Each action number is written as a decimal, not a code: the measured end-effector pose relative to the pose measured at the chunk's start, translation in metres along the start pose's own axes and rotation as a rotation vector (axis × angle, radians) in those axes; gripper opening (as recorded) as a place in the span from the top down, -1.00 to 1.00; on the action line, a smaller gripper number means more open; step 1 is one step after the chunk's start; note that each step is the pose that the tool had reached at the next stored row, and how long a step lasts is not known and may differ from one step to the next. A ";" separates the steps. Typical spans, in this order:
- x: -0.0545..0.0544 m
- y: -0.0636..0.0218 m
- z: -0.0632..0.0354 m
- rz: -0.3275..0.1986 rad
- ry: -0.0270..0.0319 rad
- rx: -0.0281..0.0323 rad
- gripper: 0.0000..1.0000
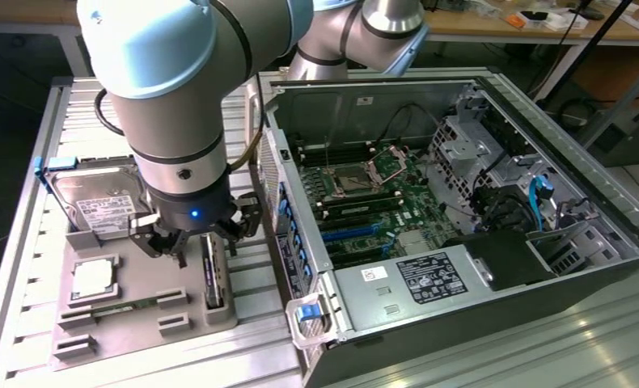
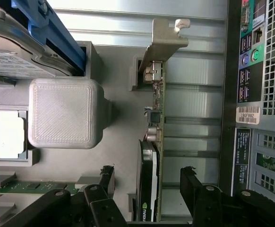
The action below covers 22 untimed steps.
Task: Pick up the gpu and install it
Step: 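Pick up the gpu and move the gpu toward the slot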
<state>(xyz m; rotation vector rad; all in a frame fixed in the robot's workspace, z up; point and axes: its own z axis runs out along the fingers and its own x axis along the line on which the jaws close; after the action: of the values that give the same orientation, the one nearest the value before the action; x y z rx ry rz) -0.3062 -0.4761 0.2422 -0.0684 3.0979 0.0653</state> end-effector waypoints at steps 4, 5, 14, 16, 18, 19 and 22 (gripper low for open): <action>0.000 0.0000 0.0000 0.000 0.0000 0.0000 -0.18; 0.000 0.0000 0.0000 0.000 -0.0001 0.0000 -0.18; -0.003 -0.0004 0.0005 0.001 0.0109 -0.0006 0.20; -0.003 -0.0005 0.0003 0.001 0.0111 -0.0005 0.20; -0.003 -0.0005 0.0004 0.001 0.0111 -0.0007 0.20; -0.003 -0.0005 0.0005 0.001 0.0110 -0.0011 0.20; -0.003 -0.0006 0.0005 0.000 0.0110 -0.0013 0.23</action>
<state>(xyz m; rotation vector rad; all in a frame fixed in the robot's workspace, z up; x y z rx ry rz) -0.3033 -0.4765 0.2419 -0.0683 3.1089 0.0672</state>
